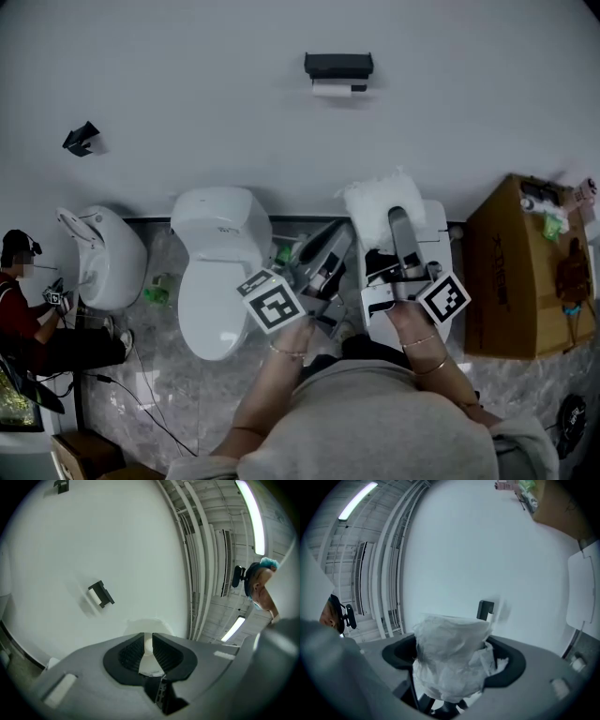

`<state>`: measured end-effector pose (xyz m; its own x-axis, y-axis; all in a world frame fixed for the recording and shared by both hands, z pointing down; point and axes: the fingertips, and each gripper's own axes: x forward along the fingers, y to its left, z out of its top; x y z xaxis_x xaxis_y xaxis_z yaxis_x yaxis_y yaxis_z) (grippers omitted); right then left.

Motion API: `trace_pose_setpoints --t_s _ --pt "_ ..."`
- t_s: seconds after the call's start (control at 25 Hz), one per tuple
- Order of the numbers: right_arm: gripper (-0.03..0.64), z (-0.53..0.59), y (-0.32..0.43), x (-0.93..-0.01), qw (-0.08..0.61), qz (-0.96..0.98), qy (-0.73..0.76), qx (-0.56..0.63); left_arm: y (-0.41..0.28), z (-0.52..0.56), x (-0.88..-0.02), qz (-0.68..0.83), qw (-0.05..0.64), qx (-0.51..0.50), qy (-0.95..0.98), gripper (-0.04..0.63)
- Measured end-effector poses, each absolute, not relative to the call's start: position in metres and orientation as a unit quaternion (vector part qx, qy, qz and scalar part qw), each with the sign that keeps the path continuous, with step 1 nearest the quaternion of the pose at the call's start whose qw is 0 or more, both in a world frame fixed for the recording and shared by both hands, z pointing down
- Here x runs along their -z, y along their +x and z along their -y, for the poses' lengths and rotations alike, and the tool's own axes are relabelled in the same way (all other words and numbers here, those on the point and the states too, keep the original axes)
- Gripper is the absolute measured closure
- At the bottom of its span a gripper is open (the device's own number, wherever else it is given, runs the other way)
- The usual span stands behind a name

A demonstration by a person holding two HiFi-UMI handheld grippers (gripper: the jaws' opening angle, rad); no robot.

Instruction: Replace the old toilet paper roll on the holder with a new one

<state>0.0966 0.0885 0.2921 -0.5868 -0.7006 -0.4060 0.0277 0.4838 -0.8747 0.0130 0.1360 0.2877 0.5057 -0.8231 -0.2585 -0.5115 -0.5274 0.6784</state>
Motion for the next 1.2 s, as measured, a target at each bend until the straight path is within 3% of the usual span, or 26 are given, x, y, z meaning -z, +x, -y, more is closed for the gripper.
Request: trace_pose_setpoints --t_s 0.52,1.2 --pt "0.195 -0.038 0.099 -0.303 0.403 -0.758 -0.222 0.462 0.009 -0.085 -0.301 0.399 0.277 0.298 0.822 0.554" --pt "0.195 0.128 0.026 -0.314 0.442 -0.727 -0.3 0.43 -0.085 0.102 -0.31 0.336 0.318 0.276 0.843 0.554"
